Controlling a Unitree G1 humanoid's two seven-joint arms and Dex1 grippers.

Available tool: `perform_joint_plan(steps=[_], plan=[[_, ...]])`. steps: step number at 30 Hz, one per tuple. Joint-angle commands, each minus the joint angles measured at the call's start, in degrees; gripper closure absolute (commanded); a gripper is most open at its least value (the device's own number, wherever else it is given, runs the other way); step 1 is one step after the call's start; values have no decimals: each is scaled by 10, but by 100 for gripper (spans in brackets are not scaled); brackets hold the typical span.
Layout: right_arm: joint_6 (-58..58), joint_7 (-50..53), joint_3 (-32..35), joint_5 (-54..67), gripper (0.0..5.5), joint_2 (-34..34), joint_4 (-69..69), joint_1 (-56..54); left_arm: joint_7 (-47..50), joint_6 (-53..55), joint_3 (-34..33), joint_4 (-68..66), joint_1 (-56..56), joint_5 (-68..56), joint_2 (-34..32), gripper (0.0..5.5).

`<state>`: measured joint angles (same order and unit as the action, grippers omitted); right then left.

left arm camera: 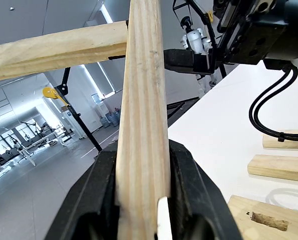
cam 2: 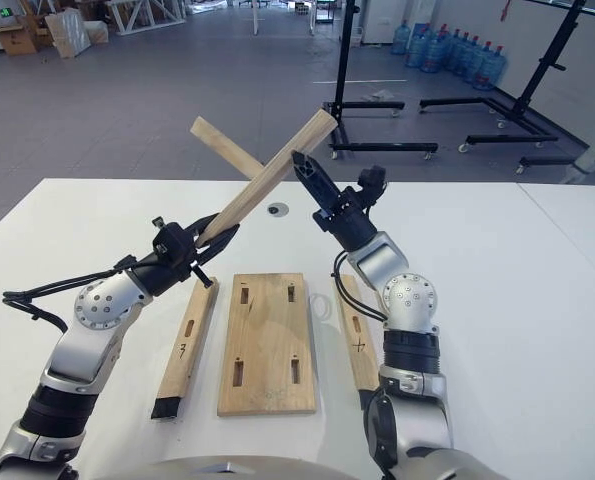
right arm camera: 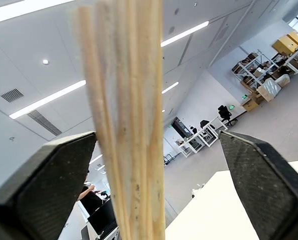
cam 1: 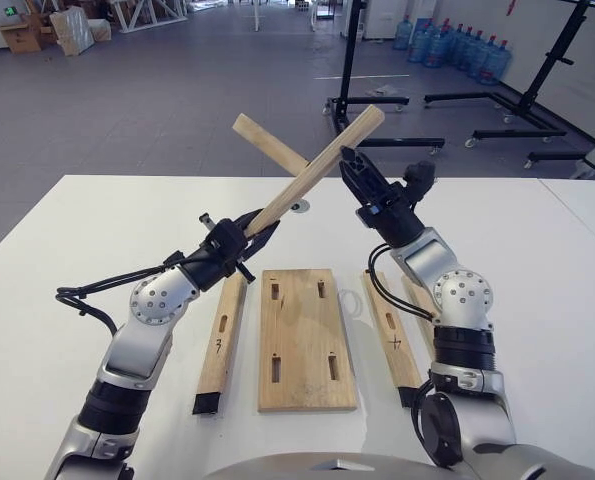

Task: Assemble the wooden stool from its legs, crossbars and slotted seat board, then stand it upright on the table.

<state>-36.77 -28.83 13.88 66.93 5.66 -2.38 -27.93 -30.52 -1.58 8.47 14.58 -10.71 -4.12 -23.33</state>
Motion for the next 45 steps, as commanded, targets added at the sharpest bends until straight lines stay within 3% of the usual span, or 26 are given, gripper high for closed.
perform_joint_plan(steps=[1, 5, 8, 16, 24, 25, 28, 34, 40, 45], plan=[[10, -2, 2, -21, 104, -3, -19, -28, -9, -21, 6, -11, -12, 8, 0, 450], [12, -14, 6, -21, 134, -8, -17, -32, -11, -26, 7, -16, -12, 11, 3, 450], [11, -22, 13, -13, 207, -10, -11, -31, -12, -27, 7, -17, -10, 12, 4, 450], [5, -37, 22, 2, 339, -18, 23, -21, -13, -25, 10, -15, -2, 14, 5, 450], [26, -53, 15, -21, 340, -17, 44, -9, -2, -17, 10, -17, -2, 21, 8, 450], [35, -59, 13, -28, 340, -18, 49, -5, 2, -13, 9, -19, -2, 22, 10, 414], [50, -80, 9, -38, 341, -17, 63, 5, 7, -7, 5, -18, 1, 24, 14, 383], [68, -109, 21, -61, 341, 25, 67, 0, 9, -1, 1, -18, 5, 21, 15, 297], [147, -144, 48, -111, 341, 64, 62, -19, 13, 1, -22, -26, 21, 11, 11, 295], [174, -282, -9, -202, 341, 162, 38, 12, 19, 11, -64, -31, 39, -9, 4, 295]])
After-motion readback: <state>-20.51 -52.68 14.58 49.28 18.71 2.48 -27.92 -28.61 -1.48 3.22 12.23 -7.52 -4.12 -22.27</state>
